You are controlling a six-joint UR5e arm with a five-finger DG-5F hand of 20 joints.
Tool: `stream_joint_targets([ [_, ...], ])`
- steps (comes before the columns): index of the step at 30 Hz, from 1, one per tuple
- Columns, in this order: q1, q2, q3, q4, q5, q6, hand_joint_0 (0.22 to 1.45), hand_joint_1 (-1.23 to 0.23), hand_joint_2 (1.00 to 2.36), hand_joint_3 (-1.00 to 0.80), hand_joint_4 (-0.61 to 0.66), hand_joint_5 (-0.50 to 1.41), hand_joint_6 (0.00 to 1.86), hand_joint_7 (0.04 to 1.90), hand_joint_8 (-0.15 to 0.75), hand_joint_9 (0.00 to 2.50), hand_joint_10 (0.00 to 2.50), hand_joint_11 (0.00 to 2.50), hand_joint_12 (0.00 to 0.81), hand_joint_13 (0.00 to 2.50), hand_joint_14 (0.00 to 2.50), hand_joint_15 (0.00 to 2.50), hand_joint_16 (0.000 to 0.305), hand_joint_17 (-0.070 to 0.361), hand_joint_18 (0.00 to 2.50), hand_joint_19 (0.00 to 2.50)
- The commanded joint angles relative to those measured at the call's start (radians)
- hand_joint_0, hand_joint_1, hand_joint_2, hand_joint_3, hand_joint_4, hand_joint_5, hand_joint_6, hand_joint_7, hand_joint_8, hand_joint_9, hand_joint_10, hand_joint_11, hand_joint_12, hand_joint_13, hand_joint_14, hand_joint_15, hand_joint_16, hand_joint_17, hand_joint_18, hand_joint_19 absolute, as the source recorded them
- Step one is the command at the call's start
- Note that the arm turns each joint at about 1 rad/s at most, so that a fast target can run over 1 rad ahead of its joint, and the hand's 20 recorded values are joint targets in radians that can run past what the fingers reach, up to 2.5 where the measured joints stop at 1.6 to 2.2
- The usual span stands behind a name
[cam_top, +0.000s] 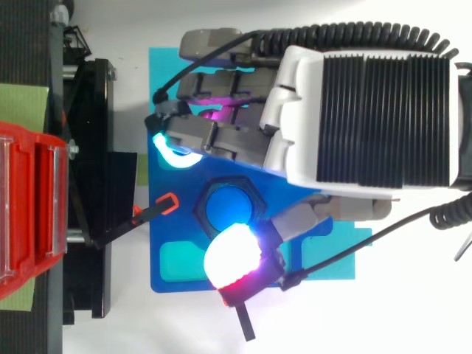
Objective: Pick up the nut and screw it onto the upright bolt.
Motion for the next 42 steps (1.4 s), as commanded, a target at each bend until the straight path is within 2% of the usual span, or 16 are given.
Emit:
stream_joint_targets([
  [1,0.007,0.000,0.001,0.021,0.001,-0.003,0.52,-0.19,1.00,-0.50,0.25,-0.11,0.50,0.88,0.255,0.87,0.00,0.00,0.223,0.73,0.00,0.00,0.018,0.041,0.38,0.00],
  [5,0.018,0.000,0.001,0.024,0.003,-0.003,0.52,-0.18,1.00,-0.50,0.23,-0.12,0.50,0.78,0.248,0.86,0.00,0.00,0.226,0.72,0.00,0.00,0.019,0.043,0.38,0.00],
  [14,0.046,0.000,0.000,0.032,0.029,-0.003,0.51,-0.17,1.00,-0.50,0.22,-0.12,0.50,0.67,0.225,0.79,0.00,0.00,0.200,0.64,0.00,0.00,0.016,0.035,0.28,0.00],
  [20,0.050,-0.033,0.000,0.032,0.029,-0.001,0.51,-0.17,1.00,-0.50,0.22,-0.12,0.50,0.66,0.223,0.76,0.00,0.00,0.201,0.63,0.00,0.00,0.015,0.033,0.27,0.00],
  [24,0.050,-0.034,0.000,0.032,0.027,0.000,0.51,-0.17,1.00,-0.50,0.21,-0.12,0.50,0.67,0.224,0.76,0.00,0.00,0.202,0.63,0.00,0.00,0.015,0.034,0.26,0.00],
  [31,0.050,-0.033,0.000,0.032,0.030,-0.001,0.51,-0.17,1.00,-0.50,0.27,-0.09,0.50,0.98,0.241,0.77,0.00,0.00,0.207,0.64,0.00,0.00,0.015,0.033,0.26,0.00],
  [38,0.049,-0.033,0.000,0.018,0.023,0.000,0.52,-0.18,1.00,-0.50,0.25,-0.08,0.50,1.14,0.250,0.78,0.00,0.00,0.206,0.65,0.00,0.00,0.014,0.032,0.27,0.00],
  [42,0.043,-0.034,0.000,0.017,0.021,-0.001,0.52,-0.18,1.00,-0.50,0.23,-0.07,0.50,1.22,0.247,0.78,0.00,0.00,0.204,0.65,0.00,0.00,0.014,0.032,0.27,0.00],
])
